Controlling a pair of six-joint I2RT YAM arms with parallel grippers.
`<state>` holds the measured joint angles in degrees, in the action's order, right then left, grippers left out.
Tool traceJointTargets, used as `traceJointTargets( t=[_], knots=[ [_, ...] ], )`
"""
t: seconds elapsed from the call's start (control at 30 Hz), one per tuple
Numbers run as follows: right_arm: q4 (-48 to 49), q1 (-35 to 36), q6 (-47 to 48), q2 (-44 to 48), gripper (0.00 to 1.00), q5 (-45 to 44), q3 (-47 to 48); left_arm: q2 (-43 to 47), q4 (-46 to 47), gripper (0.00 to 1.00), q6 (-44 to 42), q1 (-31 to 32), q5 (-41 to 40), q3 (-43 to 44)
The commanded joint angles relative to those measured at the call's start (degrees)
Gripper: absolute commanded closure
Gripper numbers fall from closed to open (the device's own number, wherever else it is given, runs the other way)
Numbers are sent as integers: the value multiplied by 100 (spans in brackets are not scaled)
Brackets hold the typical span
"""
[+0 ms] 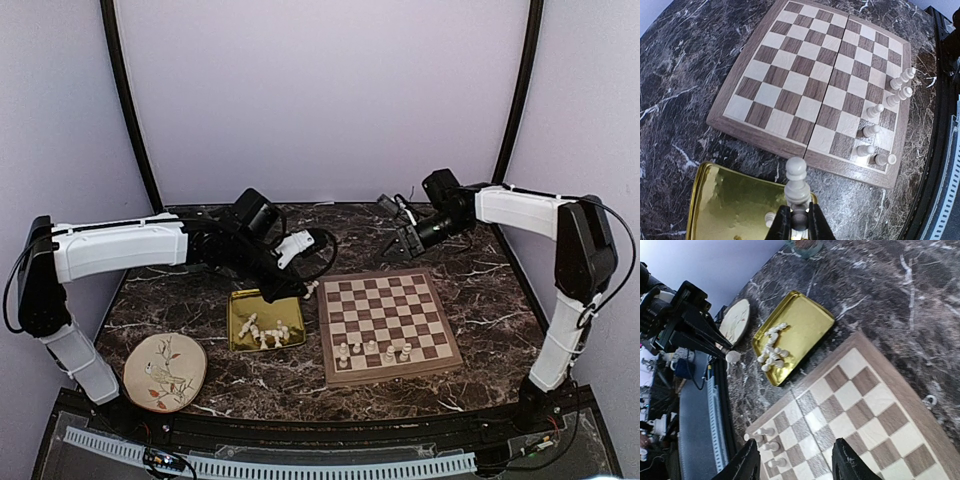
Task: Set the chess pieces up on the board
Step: Pass from the left arm to the right
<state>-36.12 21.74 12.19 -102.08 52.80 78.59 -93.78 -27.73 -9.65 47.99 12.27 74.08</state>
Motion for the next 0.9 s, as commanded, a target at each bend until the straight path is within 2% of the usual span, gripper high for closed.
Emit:
traceJointTargets(
  t=[0.0, 0.2, 0.4, 0.67, 0.87],
  knots=[
    [-769, 514, -289, -452, 51, 893, 773, 151, 312, 97, -31, 195, 186, 46],
    [-1048, 1123, -308, -936, 51, 829, 1255, 17, 328, 97, -41, 380, 178, 203],
    [-1284, 1485, -150, -1266, 56, 788, 1515, 6, 458, 97, 59, 437, 264, 222],
    [-1301, 1682, -146, -1382, 64, 923, 1633, -22, 497, 96, 100, 470, 284, 231],
    [-1304, 1702, -142, -1412, 64, 953, 1652, -47, 466, 96, 84, 475, 252, 214]
  ],
)
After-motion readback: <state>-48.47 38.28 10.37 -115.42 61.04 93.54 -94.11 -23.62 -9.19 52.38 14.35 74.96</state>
